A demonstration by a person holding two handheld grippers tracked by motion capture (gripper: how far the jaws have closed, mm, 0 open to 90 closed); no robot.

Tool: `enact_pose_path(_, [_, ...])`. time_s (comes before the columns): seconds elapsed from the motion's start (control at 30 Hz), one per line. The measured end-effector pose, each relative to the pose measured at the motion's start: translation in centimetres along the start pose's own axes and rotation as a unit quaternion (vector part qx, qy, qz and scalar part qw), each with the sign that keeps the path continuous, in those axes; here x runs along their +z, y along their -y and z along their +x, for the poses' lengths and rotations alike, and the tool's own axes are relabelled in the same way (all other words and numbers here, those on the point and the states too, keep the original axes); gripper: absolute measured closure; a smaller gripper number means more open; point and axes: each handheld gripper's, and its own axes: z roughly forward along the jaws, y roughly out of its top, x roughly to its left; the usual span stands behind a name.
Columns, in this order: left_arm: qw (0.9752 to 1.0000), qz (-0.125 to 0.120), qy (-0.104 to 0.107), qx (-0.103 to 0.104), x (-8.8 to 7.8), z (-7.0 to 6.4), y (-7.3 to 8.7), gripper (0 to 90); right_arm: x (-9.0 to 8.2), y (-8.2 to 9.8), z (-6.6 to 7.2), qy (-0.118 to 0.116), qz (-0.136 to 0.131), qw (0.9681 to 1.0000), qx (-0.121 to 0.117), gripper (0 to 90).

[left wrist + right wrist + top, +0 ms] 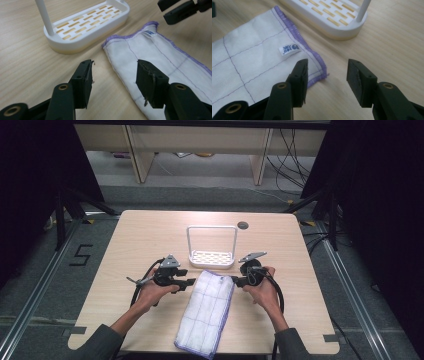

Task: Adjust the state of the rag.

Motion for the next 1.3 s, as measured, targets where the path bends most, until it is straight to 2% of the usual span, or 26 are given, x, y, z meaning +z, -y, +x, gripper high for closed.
enact_pose_path(0.03, [1.0,0.004,-0.001,0.004,0.4,0.1,-0.1,46.7,0.1,0.0,0.0,-0.004,0.005,1.0,-0.002,52.6])
enact_pose_path(0.1, [1.0,0.002,0.003,-0.008,1.2,0.3,-0.2,46.6,0.3,0.0,0.0,-0.006,0.01,0.9999,-0.004,52.6])
enact_pose_path(0.13, [1.0,0.006,0.005,-0.005,1.5,0.5,-0.3,46.5,0.5,0.0,0.0,-0.003,0.008,1.0,-0.002,52.4])
enact_pose_path(0.17, [0.9999,-0.004,0.001,-0.014,1.9,0.5,-0.4,46.6,0.6,0.0,0.1,-0.004,0.01,0.9999,0.001,52.4])
enact_pose_path(0.2, [0.9999,-0.005,0.004,-0.016,2.2,0.6,-0.5,46.9,0.7,0.0,-0.1,-0.002,0.014,0.9999,-0.006,52.1])
enact_pose_path(0.23, [0.9998,-0.006,0.0,-0.017,2.4,0.5,-0.6,47.3,0.9,0.0,0.0,0.001,0.013,0.9999,0.001,51.7])
enact_pose_path(0.3, [0.9998,-0.009,0.004,-0.019,3.0,0.5,-0.7,47.7,1.3,0.0,-0.1,-0.002,0.013,0.9999,-0.007,51.1])
enact_pose_path(0.4, [0.9998,0.002,0.015,-0.01,3.8,0.2,-0.9,48.8,1.6,0.0,0.0,-0.016,0.022,0.9996,0.002,50.7])
enact_pose_path(0.47, [0.9998,0.008,0.017,-0.007,4.4,-0.1,-1.2,49.5,1.7,0.0,0.1,-0.018,0.021,0.9996,-0.001,50.3])
enact_pose_path(0.5, [0.9998,0.008,0.017,-0.004,4.5,-0.1,-1.3,51.0,2.0,0.0,0.1,-0.015,0.012,0.9998,-0.005,50.1])
enact_pose_path(0.53, [0.9998,0.009,0.019,-0.002,4.7,-0.1,-1.3,51.5,1.9,-0.1,0.2,-0.015,0.015,0.9998,0.0,49.9])
enact_pose_path(0.57, [0.9998,0.012,0.017,0.002,4.9,-0.2,-1.3,52.6,2.0,-0.1,0.2,-0.015,0.015,0.9998,-0.008,49.9])
enact_pose_path(0.67, [0.9994,0.02,0.022,0.015,5.2,-0.3,-1.3,57.5,2.2,-0.1,0.5,-0.019,0.028,0.9994,-0.002,50.0])
enact_pose_path(0.73, [0.9995,0.02,0.022,0.013,5.3,-0.3,-1.4,62.4,2.2,-0.2,0.5,-0.008,0.032,0.9995,0.003,50.0])
enact_pose_path(0.77, [0.9994,0.021,0.022,0.014,5.4,-0.3,-1.4,65.1,2.4,-0.2,0.4,-0.013,0.028,0.9995,-0.004,50.0])
enact_pose_path(0.8, [0.9992,0.026,0.022,0.023,5.4,-0.3,-1.6,66.8,2.5,-0.2,0.4,-0.013,0.028,0.9995,-0.007,50.0])
enact_pose_path(0.83, [0.9991,0.024,0.022,0.026,5.5,-0.2,-1.6,69.4,2.6,-0.2,0.4,-0.01,0.03,0.9995,0.0,50.0])
enact_pose_path(0.87, [0.9991,0.024,0.023,0.025,5.5,-0.1,-1.7,71.5,2.8,-0.2,0.3,-0.011,0.026,0.9995,-0.013,50.0])
enact_pose_path(0.9, [0.9991,0.025,0.023,0.024,5.6,0.0,-1.6,74.2,2.8,-0.2,0.5,-0.014,0.033,0.9994,0.002,50.4])
enact_pose_path(0.93, [0.999,0.026,0.028,0.023,5.6,0.1,-1.5,76.8,2.8,-0.2,0.4,-0.015,0.031,0.9994,-0.002,50.9])
enact_pose_path(1.07, [0.9989,0.025,0.025,0.032,5.5,0.0,-1.5,82.7,2.9,-0.2,0.5,-0.011,0.033,0.9994,-0.008,56.5])
enact_pose_path(1.1, [0.9989,0.025,0.023,0.032,5.4,0.0,-1.5,83.3,3.0,-0.2,0.7,-0.026,0.033,0.9991,0.004,60.0])
enact_pose_path(1.13, [0.999,0.024,0.025,0.029,5.4,0.0,-1.5,83.6,3.0,-0.2,0.7,-0.03,0.029,0.9991,0.007,62.9])
enact_pose_path(1.2, [0.9986,0.026,0.026,0.037,5.3,0.1,-1.4,84.1,3.0,-0.2,0.6,-0.037,0.026,0.999,-0.001,68.0])
enact_pose_path(1.23, [0.9986,0.027,0.026,0.037,5.2,0.1,-1.4,84.3,3.0,-0.2,0.8,-0.036,0.03,0.9988,0.011,71.5])
enact_pose_path(1.3, [0.9986,0.028,0.021,0.039,5.1,0.1,-1.4,84.6,3.2,-0.1,0.6,-0.04,0.017,0.9991,-0.005,76.0])
